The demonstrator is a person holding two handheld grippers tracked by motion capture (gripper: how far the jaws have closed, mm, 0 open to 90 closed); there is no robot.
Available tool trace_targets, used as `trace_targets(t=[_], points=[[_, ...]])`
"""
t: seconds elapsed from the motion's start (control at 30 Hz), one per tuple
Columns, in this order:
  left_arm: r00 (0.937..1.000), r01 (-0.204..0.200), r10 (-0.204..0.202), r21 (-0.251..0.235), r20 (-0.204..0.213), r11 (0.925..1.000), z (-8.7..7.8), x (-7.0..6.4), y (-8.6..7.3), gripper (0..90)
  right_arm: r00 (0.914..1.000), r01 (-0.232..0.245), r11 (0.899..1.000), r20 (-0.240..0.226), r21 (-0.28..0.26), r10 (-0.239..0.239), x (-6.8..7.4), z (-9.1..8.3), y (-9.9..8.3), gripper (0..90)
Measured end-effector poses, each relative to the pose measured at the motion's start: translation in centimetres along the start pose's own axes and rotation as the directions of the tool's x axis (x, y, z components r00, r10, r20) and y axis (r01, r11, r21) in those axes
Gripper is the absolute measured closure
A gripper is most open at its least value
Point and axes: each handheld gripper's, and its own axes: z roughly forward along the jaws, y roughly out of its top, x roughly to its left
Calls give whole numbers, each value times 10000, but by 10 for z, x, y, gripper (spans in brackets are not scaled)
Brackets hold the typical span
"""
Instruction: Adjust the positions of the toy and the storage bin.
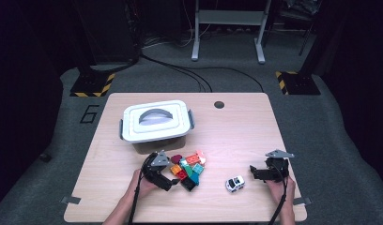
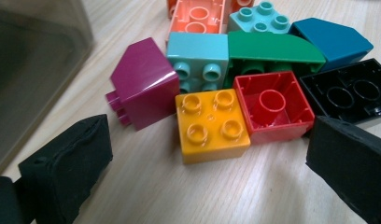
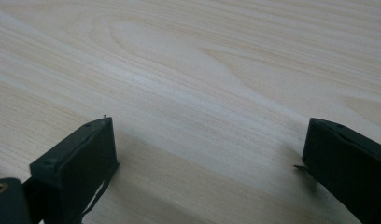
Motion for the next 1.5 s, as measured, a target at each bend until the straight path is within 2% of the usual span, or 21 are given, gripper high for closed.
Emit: trace_targets(t=[0.3, 0.97, 1.03, 1.13, 1.23, 1.33, 1.4, 1.43, 1.5], points=[[9997, -144, 145, -58, 179, 9999, 5, -3, 5, 21, 10000, -16, 10000, -11, 10, 16, 0, 0, 0, 24], [9974, -488, 496, -168, 521, 9987, 25, -19, 23, 150, 10000, -59, 10000, -25, 9, 59, 0, 0, 0, 28], [9973, -553, 561, -175, 478, 9983, 23, -20, 24, 148, 10000, -48, 10000, -13, 9, 48, 0, 0, 0, 28], [9982, -406, 419, -307, 429, 9987, 13, -20, 22, 133, 10000, -57, 10000, -24, 8, 57, 1, -1, 0, 30], [9990, -233, 248, -412, 360, 9989, -4, -19, 17, 106, 10000, -60, 10000, -24, 7, 60, 1, -1, 0, 30], [9997, -136, 143, -381, 193, 9992, -9, -19, 13, 110, 10000, -62, 10000, -23, 7, 62, 1, -1, 0, 30], [10000, -81, 82, -335, 19, 9994, -10, -18, 8, 172, 10000, -46, 10000, -21, -1, 46, 0, 0, 0, 30], [10000, 26, -26, -288, 14, 9996, -10, -18, 6, 172, 10000, -46, 10000, -21, -1, 46, 0, 0, 0, 30], [9999, 122, -122, -288, -12, 9995, -8, -17, 3, 250, 10000, -62, 10000, -19, 4, 62, 1, -1, 0, 31]])
